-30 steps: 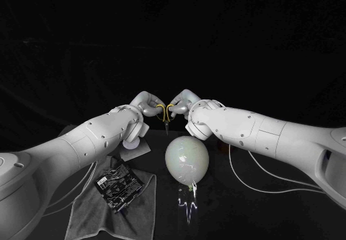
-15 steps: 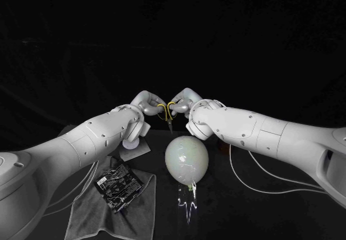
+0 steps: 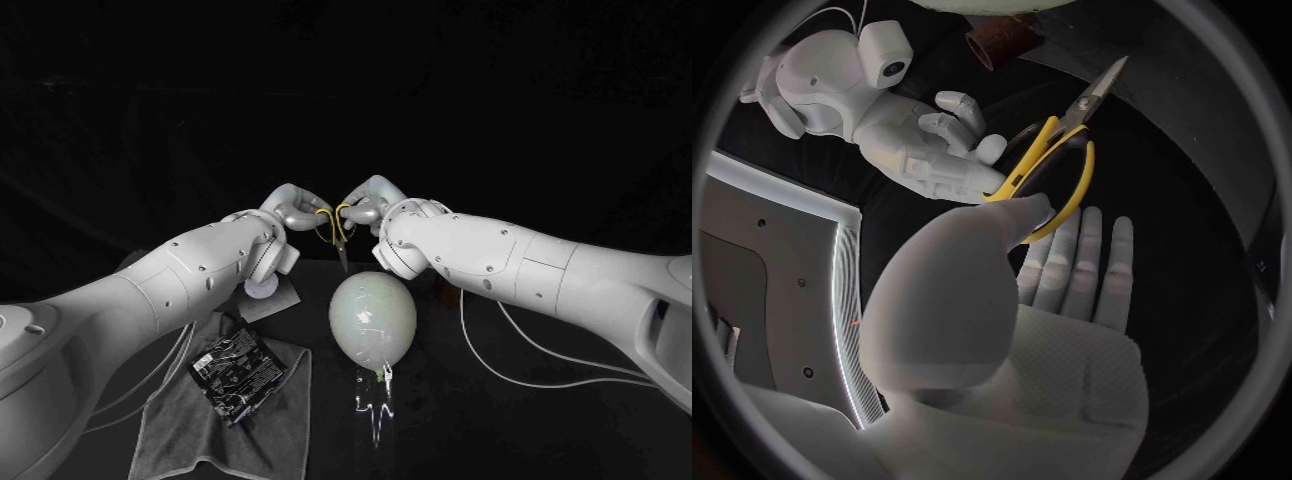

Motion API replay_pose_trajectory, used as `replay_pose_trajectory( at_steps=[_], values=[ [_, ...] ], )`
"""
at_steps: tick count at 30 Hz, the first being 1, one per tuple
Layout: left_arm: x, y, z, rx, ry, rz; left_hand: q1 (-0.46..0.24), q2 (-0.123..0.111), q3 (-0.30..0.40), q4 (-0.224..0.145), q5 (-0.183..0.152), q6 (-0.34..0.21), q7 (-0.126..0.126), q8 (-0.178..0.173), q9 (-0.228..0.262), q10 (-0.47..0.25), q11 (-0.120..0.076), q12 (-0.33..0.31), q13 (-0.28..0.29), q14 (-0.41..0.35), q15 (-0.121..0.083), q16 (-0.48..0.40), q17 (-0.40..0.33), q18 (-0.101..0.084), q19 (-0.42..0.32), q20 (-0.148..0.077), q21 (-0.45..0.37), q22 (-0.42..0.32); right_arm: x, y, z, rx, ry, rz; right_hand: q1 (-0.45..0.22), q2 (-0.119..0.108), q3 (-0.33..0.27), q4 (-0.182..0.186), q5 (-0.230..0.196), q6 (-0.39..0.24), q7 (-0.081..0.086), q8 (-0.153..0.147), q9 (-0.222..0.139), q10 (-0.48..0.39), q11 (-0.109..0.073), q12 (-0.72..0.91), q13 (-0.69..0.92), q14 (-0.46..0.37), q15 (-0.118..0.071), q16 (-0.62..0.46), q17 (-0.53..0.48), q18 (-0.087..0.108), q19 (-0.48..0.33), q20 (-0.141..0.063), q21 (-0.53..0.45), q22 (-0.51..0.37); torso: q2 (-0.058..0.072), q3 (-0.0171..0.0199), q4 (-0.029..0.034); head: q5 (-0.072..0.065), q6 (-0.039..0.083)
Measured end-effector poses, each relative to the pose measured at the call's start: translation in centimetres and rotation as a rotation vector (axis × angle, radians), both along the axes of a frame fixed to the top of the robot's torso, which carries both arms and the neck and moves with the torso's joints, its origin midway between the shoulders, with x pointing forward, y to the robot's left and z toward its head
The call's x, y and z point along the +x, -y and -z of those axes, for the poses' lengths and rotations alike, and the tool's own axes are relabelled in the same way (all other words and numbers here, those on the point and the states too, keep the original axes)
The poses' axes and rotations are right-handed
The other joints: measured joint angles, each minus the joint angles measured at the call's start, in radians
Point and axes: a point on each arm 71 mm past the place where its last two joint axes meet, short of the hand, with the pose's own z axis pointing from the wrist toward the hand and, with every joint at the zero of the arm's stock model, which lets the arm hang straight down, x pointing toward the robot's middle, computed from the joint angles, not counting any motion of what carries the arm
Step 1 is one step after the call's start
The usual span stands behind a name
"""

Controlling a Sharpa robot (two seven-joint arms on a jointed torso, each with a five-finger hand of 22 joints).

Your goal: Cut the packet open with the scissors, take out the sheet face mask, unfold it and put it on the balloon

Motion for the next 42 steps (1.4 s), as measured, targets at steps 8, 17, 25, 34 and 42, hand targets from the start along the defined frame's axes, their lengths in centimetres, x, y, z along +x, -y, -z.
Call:
replay_pose_trajectory(
  at_steps=[8, 17, 25, 34, 42],
  values=[
    [-0.01, -0.08, 0.23, -0.022, -0.04, 0.019, -0.016, -0.016, 0.017, -0.017, 0.0, -0.014, -0.004, -0.009, -0.009, -0.021, 0.007, 0.0, 0.001, -0.023, 0.007, -0.007, -0.007, -0.016, -0.019, 0.001, -0.02, -0.011, 0.01, 0.01, 0.0, 0.007, -0.002, 0.004, 0.0, 0.0, -0.001, -0.001, -0.002, -0.002, -0.001, 0.0, 0.001, 0.0, 0.0, 0.0, 0.0, 0.0, 0.0, 0.0, 0.001, 0.0, 0.0, 0.0, 0.0, -0.001, 0.0, -0.0003, 0.0001, -0.001, -0.002],
    [-0.07, -0.03, 0.35, -0.041, -0.064, 0.037, -0.033, -0.02, 0.043, -0.043, 0.0, -0.032, -0.007, -0.016, -0.021, -0.046, 0.017, 0.004, 0.002, -0.06, 0.02, -0.016, -0.02, -0.017, -0.093, 0.004, -0.058, -0.037, 0.06, 0.12, 0.0, 0.011, -0.003, 0.01, 0.002, 0.001, -0.001, -0.001, 0.003, -0.001, 0.002, 0.0, 0.002, -0.002, 0.002, 0.0, 0.0, 0.0, 0.0, 0.0, 0.002, 0.0, 0.0, 0.0, 0.0, 0.0, 0.0, -0.0001, -0.0002, -0.001, -0.001],
    [-0.08, 0.01, 0.33, -0.064, -0.069, 0.04, -0.083, -0.006, 0.092, -0.053, 0.075, -0.05, -0.011, -0.021, -0.039, -0.078, 0.024, 0.02, 0.003, -0.081, 0.027, -0.023, -0.036, -0.031, -0.114, 0.003, -0.074, -0.051, 0.15, 0.23, 0.0, 0.011, -0.004, 0.015, 0.002, 0.001, 0.002, -0.004, 0.003, -0.003, 0.004, 0.0, 0.002, -0.002, 0.002, 0.0, 0.0, 0.0, 0.0, 0.0, 0.002, 0.0, 0.0, 0.0, 0.0, 0.0, -0.001, 0.0002, -0.0002, -0.004, 0.003],
    [-0.04, 0.0, 0.27, -0.085, -0.068, 0.036, -0.091, -0.014, 0.143, -0.093, 0.161, -0.06, -0.014, -0.021, -0.049, -0.101, 0.03, 0.035, 0.003, -0.092, 0.034, -0.023, -0.047, -0.031, -0.114, 0.003, -0.081, -0.06, 0.11, 0.17, 0.0, 0.013, -0.005, 0.014, 0.001, 0.001, 0.002, -0.004, 0.002, 0.0, 0.001, 0.0, 0.002, -0.002, 0.002, 0.0, 0.0, 0.0, 0.0, 0.0, 0.001, 0.0, 0.0, 0.0, 0.0, 0.0, 0.0, 0.0002, 0.0001, -0.004, 0.007],
    [-0.01, -0.05, 0.26, -0.091, -0.07, 0.034, -0.081, -0.018, 0.149, -0.127, 0.161, -0.067, -0.016, -0.021, -0.054, -0.113, 0.033, 0.04, 0.003, -0.102, 0.036, -0.023, -0.054, -0.031, -0.121, 0.004, -0.086, -0.065, 0.08, 0.09, 0.01, 0.015, -0.004, 0.012, 0.001, 0.001, 0.001, -0.004, 0.002, 0.0, 0.001, 0.0, 0.002, -0.002, 0.002, 0.0, 0.0, -0.002, 0.002, 0.0, 0.006, 0.0, 0.0, 0.0, 0.0, -0.001, 0.0, 0.0, 0.0004, -0.005, 0.006]
  ],
)
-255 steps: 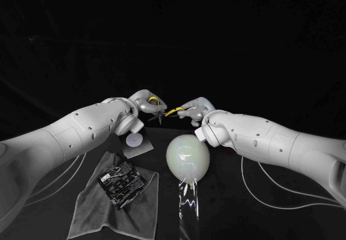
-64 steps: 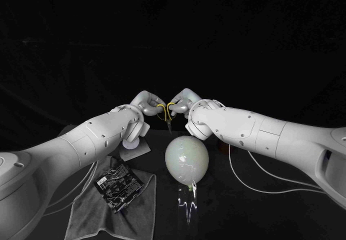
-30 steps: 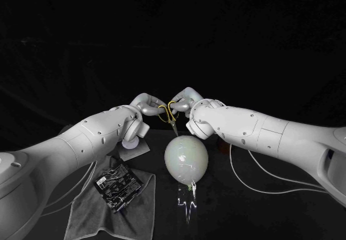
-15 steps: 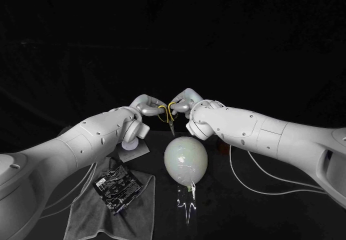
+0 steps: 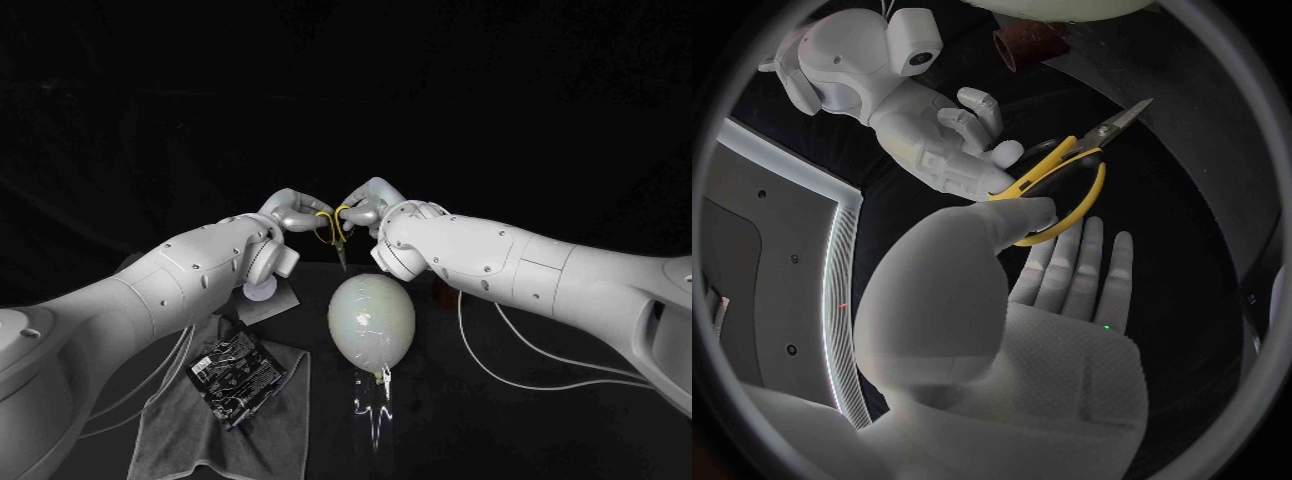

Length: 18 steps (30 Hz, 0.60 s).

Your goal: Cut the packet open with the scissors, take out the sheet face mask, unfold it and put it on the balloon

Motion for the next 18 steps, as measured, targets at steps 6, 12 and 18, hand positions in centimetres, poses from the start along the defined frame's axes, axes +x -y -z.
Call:
replay_pose_trajectory(
  at_steps=[6, 12, 18],
  values=[
    [-0.01, 0.07, 0.03, -0.001, -0.005, 0.006, 0.0, 0.0, -0.001, -0.02, 0.002, -0.018, -0.002, 0.0, -0.006, -0.029, 0.005, 0.004, 0.0, -0.029, 0.006, -0.006, -0.011, 0.0, -0.014, 0.0, -0.012, -0.007, 0.01, -0.09, -0.01, 0.002, 0.001, 0.001, 0.0, 0.0, -0.001, -0.001, -0.002, 0.001, 0.001, 0.0, 0.0, 0.0, 0.0, 0.0, 0.0, 0.0, 0.0, -0.002, 0.0, 0.0, 0.0, 0.0, 0.0, 0.0, 0.0, 0.0, 0.0003, 0.0, 0.0],
    [-0.02, 0.16, 0.08, -0.002, -0.013, 0.018, -0.02, 0.0, 0.005, -0.03, 0.128, -0.028, -0.005, 0.0, -0.013, -0.058, 0.01, 0.017, 0.0, -0.056, 0.014, -0.009, -0.024, 0.0, -0.044, 0.003, -0.027, -0.017, 0.01, -0.11, -0.03, 0.004, 0.003, 0.002, 0.0, 0.0, 0.002, 0.002, -0.002, 0.0, 0.002, 0.0, 0.0, 0.0, 0.0, 0.0, 0.001, 0.0, 0.0, 0.001, 0.0, 0.0, 0.0, 0.0, 0.0, 0.001, 0.0, 0.0, 0.0003, 0.0, 0.001],
    [-0.04, 0.27, 0.12, -0.002, -0.018, 0.029, -0.034, -0.004, -0.009, -0.025, 0.309, -0.038, -0.008, 0.004, -0.022, -0.083, 0.013, 0.038, 0.0, -0.071, 0.018, -0.009, -0.035, 0.0, -0.057, 0.003, -0.034, -0.022, 0.0, -0.11, -0.04, 0.006, 0.004, 0.003, 0.0, 0.0, 0.002, 0.002, -0.004, 0.0, 0.002, 0.0, 0.0, 0.0, 0.0, 0.0, 0.001, 0.0, 0.0, 0.001, 0.0, 0.0, 0.0, 0.0, 0.0, 0.001, 0.0, -0.0001, 0.0, 0.0, 0.001]
  ],
)
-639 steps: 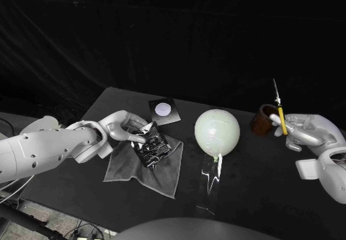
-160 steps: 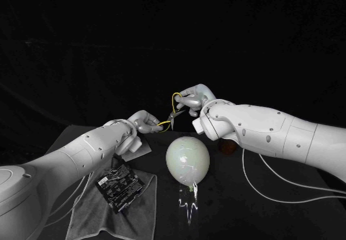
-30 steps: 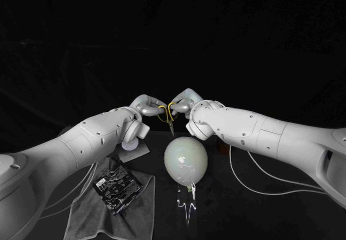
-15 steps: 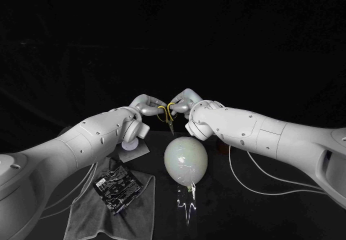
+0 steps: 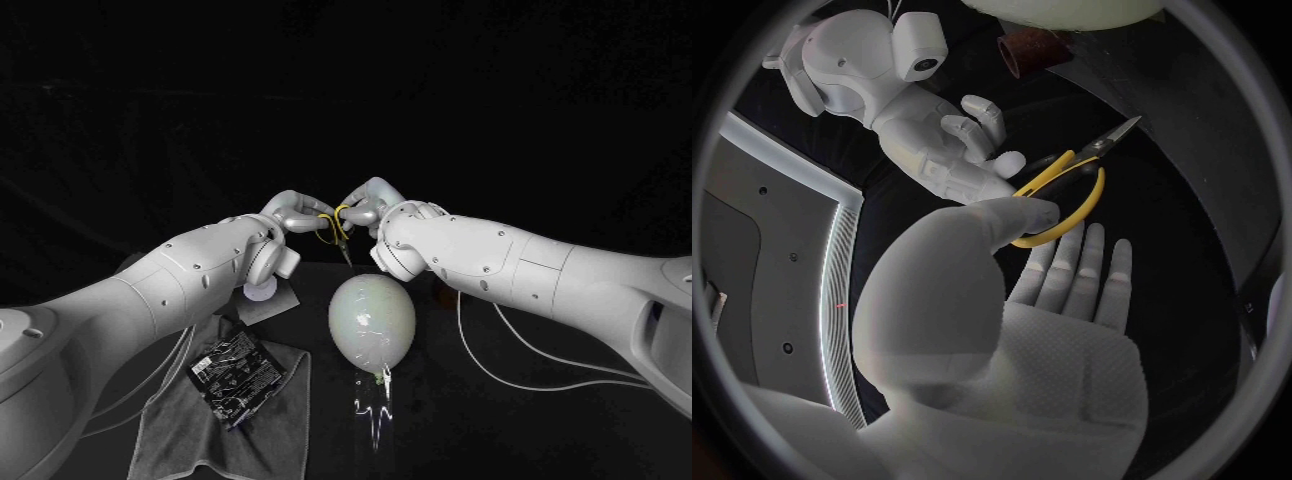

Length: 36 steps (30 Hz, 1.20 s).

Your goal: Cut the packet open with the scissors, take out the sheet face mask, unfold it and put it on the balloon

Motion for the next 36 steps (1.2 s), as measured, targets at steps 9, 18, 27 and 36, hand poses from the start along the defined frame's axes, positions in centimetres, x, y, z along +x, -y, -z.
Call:
replay_pose_trajectory(
  at_steps=[9, 18, 27, 36],
  values=[
    [-0.04, 0.22, 0.02, 0.004, -0.001, 0.012, 0.0, 0.0, -0.023, 0.003, 0.161, -0.02, -0.001, 0.008, -0.01, -0.061, 0.011, 0.008, 0.0, -0.031, 0.009, 0.003, -0.015, 0.0, -0.025, 0.0, -0.012, -0.003, -0.01, -0.01, -0.01, 0.002, 0.001, 0.001, -0.001, -0.002, 0.0, 0.0, 0.005, -0.002, 0.002, 0.0, 0.0, 0.0, 0.0, 0.0, 0.0, 0.0, 0.0, 0.0, 0.0, 0.0, 0.0, 0.0, 0.0, 0.0, 0.0, 0.0002, -0.0004, 0.0, -0.001],
    [-0.05, 0.28, 0.0, 0.009, 0.003, 0.015, 0.0, 0.0, -0.07, 0.014, 0.186, -0.046, -0.003, 0.023, -0.014, -0.109, 0.016, 0.03, 0.0, -0.068, 0.015, 0.008, -0.026, 0.0, -0.057, 0.0, -0.018, -0.006, 0.01, 0.06, -0.01, 0.003, 0.001, 0.003, -0.004, -0.004, 0.0, 0.0, 0.005, -0.001, -0.003, 0.0, 0.0, 0.0, 0.0, 0.0, -0.001, 0.0, 0.0, -0.001, 0.0, 0.0, 0.0, 0.0, 0.0, -0.001, 0.0, 0.0005, -0.0008, -0.001, -0.002],
    [-0.05, 0.02, 0.05, 0.016, 0.001, 0.023, 0.146, 0.008, -0.435, 0.136, 0.185, -0.123, -0.015, 0.075, -0.019, -0.233, 0.014, 0.082, 0.001, -0.227, 0.029, 0.008, -0.078, 0.0, -0.156, -0.001, -0.035, -0.013, 0.16, 0.29, -0.04, 0.003, 0.002, 0.012, -0.004, -0.004, 0.0, 0.0, 0.004, -0.001, -0.003, 0.0, 0.0, 0.0, 0.0, 0.0, 0.001, 0.002, -0.002, -0.001, 0.0, 0.0, 0.0, 0.0, 0.0, 0.0, 0.0, 0.0004, -0.0005, -0.005, -0.002],
    [-0.13, 0.05, 0.12, 0.023, -0.005, 0.049, 0.319, -0.031, -0.557, 0.374, 0.173, -0.176, -0.023, 0.121, -0.02, -0.304, 0.011, 0.117, 0.001, -0.318, 0.033, 0.007, -0.11, 0.0, -0.217, 0.001, -0.04, -0.018, 0.27, 0.45, -0.06, 0.004, 0.001, 0.018, -0.001, -0.001, 0.0, 0.0, 0.004, -0.001, -0.002, 0.0, 0.0, 0.0, 0.0, 0.0, 0.002, 0.002, -0.002, -0.001, 0.0, 0.0, 0.0, 0.0, 0.0, 0.0, 0.0, -0.0005, -0.0003, -0.009, -0.001]
  ],
)
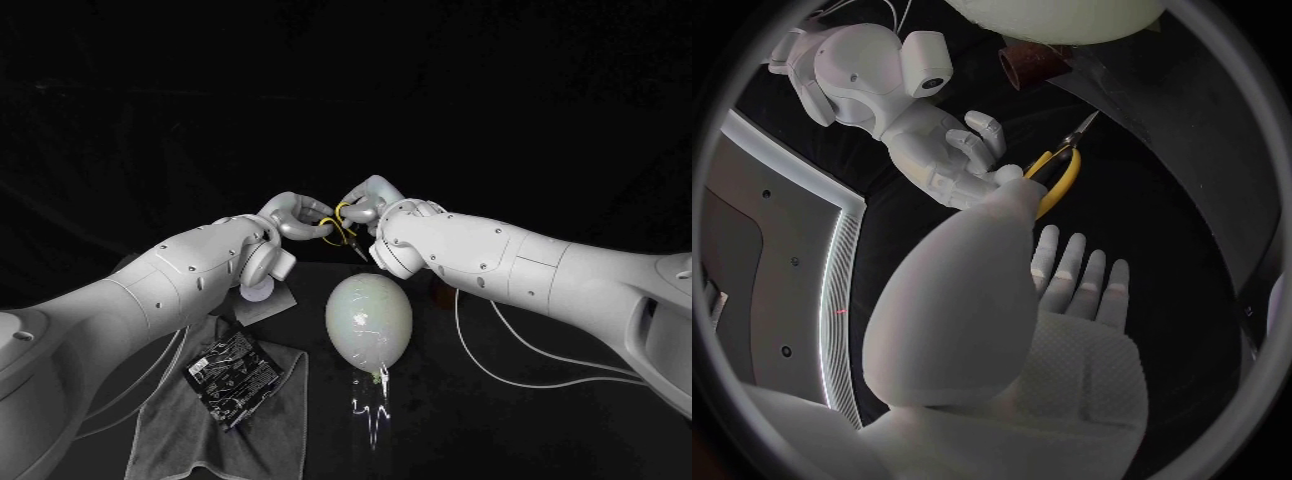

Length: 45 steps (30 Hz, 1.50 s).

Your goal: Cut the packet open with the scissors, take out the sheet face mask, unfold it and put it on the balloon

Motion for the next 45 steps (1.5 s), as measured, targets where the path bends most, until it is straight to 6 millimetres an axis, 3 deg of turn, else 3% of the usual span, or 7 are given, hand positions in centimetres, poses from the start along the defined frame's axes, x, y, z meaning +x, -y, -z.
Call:
replay_pose_trajectory(
  at_steps=[20, 29, 30, 31, 34, 35, 45],
  values=[
    [-0.09, 0.26, -0.02, -0.01, -0.001, 0.037, -0.011, -0.017, 0.131, 0.01, 0.041, -0.039, -0.007, 0.038, 0.001, -0.049, 0.009, 0.026, 0.001, -0.058, 0.0, 0.002, -0.012, 0.0, -0.031, 0.0, -0.002, -0.001, -0.08, -0.14, 0.02, 0.002, -0.003, -0.004, 0.0, 0.0, 0.002, -0.004, -0.004, -0.001, 0.004, 0.0, 0.0, 0.0, 0.0, -0.004, 0.0, 0.0, 0.0, 0.0, 0.002, 0.0, 0.0, 0.0, 0.0, -0.001, 0.0, 0.001, -0.0005, -0.002, -0.001],
    [-0.31, 0.8, -0.01, -0.019, -0.01, 0.076, -0.084, -0.032, -0.205, 0.021, 0.042, -0.059, -0.009, 0.05, 0.001, -0.123, 0.001, 0.011, -0.003, -0.11, -0.007, -0.01, -0.024, 0.0, -0.064, -0.003, -0.006, -0.006, -0.03, -0.23, 0.08, 0.002, -0.004, -0.003, 0.0, 0.0, 0.002, -0.004, 0.0, 0.002, 0.001, 0.004, 0.0, 0.0, 0.0, -0.004, 0.0, 0.0, 0.0, 0.002, 0.002, 0.0, 0.0, 0.0, 0.0, 0.0, 0.0, 0.0006, -0.0002, -0.005, -0.001],
    [-0.33, 0.88, -0.02, -0.02, -0.011, 0.081, -0.092, -0.036, -0.258, 0.022, 0.009, -0.061, -0.009, 0.052, 0.002, -0.124, 0.002, 0.011, -0.003, -0.113, -0.009, -0.01, -0.024, 0.0, -0.064, -0.003, -0.006, -0.006, -0.04, -0.29, 0.1, 0.002, -0.004, -0.004, 0.0, 0.0, 0.002, -0.004, 0.0, 0.002, 0.001, 0.004, 0.0, 0.0, 0.0, -0.004, 0.0, 0.0, 0.0, 0.002, 0.002, 0.0, 0.0, 0.0, 0.0, 0.0, 0.0, 0.0007, -0.0001, -0.006, -0.002],
    [-0.35, 0.91, -0.02, -0.021, -0.012, 0.084, -0.117, -0.037, -0.299, 0.025, -0.12, -0.07, -0.009, 0.06, 0.004, -0.129, 0.006, 0.011, -0.002, -0.121, -0.007, -0.01, -0.022, 0.0, -0.066, -0.001, -0.006, -0.006, -0.04, -0.32, 0.11, 0.002, -0.004, -0.005, 0.0, 0.0, 0.002, -0.004, 0.0, 0.002, 0.001, 0.004, 0.0, 0.0, 0.0, -0.004, 0.0, 0.0, 0.0, 0.002, 0.002, 0.0, 0.0, 0.0, 0.0, 0.0, 0.0, 0.0007, -0.0001, -0.007, -0.002],
    [-0.35, 0.88, -0.01, -0.021, -0.014, 0.087, -0.119, -0.037, -0.357, 0.007, -0.346, -0.075, -0.007, 0.073, 0.012, -0.137, 0.001, 0.011, -0.001, -0.126, -0.006, -0.005, -0.016, 0.0, -0.066, -0.001, -0.006, -0.006, -0.02, -0.33, 0.11, 0.002, -0.004, -0.005, 0.0, 0.0, 0.002, -0.004, 0.0, 0.002, 0.001, 0.005, 0.0, 0.0, 0.0, -0.004, 0.0, 0.0, 0.0, 0.002, 0.002, 0.0, 0.0, 0.0, 0.0, 0.0, 0.0, 0.0007, -0.0001, -0.009, -0.002],
    [-0.35, 0.87, -0.01, -0.021, -0.014, 0.088, -0.119, -0.037, -0.355, 0.012, -0.375, -0.077, -0.008, 0.076, 0.013, -0.141, 0.005, 0.011, -0.001, -0.126, -0.006, -0.003, -0.016, 0.0, -0.066, -0.001, -0.006, -0.006, -0.02, -0.35, 0.11, 0.002, -0.004, -0.005, 0.0, 0.0, 0.002, -0.004, 0.0, 0.002, 0.001, 0.005, 0.0, 0.0, 0.0, -0.004, 0.0, 0.0, 0.0, 0.002, 0.001, 0.0, 0.0, 0.0, 0.0, 0.0, 0.0, 0.0007, -0.0001, -0.01, -0.002],
    [-0.35, 0.86, 0.0, -0.021, -0.016, 0.089, -0.093, -0.038, -0.27, 0.021, -0.419, -0.086, -0.01, 0.076, 0.013, -0.146, 0.01, 0.011, -0.001, -0.13, -0.002, 0.002, -0.014, 0.0, -0.066, -0.001, -0.006, -0.006, -0.01, -0.27, 0.14, 0.002, -0.005, -0.004, 0.0, 0.0, 0.001, -0.004, 0.0, -0.001, 0.0, 0.006, 0.0, 0.0, 0.0, -0.004, -0.001, -0.001, 0.001, 0.002, 0.001, 0.0, 0.0, 0.0, 0.0, 0.0, 0.0, 0.0007, 0.0, -0.009, -0.002]
  ],
)
